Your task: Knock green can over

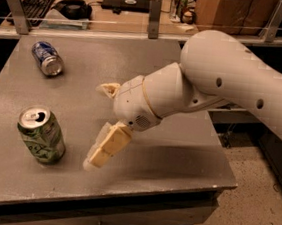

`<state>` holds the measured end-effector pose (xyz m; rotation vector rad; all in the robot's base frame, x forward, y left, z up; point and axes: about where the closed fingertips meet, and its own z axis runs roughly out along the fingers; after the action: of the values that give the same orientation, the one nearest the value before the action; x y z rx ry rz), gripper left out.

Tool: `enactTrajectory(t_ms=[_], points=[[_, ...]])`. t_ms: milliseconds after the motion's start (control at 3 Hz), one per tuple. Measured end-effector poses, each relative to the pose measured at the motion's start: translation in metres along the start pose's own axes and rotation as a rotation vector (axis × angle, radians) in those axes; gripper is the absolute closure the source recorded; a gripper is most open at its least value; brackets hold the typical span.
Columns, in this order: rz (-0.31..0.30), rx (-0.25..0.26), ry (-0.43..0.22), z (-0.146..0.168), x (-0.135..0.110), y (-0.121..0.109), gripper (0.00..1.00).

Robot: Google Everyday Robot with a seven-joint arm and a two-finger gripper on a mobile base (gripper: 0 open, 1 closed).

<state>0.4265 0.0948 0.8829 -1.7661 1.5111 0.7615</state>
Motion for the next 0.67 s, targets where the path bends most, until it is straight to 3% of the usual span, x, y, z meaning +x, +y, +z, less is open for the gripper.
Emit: enactTrajectory(t_ms=[667], points=[[0.032,-0.048,-0.196,0.047,-0.037,0.01,0.0]])
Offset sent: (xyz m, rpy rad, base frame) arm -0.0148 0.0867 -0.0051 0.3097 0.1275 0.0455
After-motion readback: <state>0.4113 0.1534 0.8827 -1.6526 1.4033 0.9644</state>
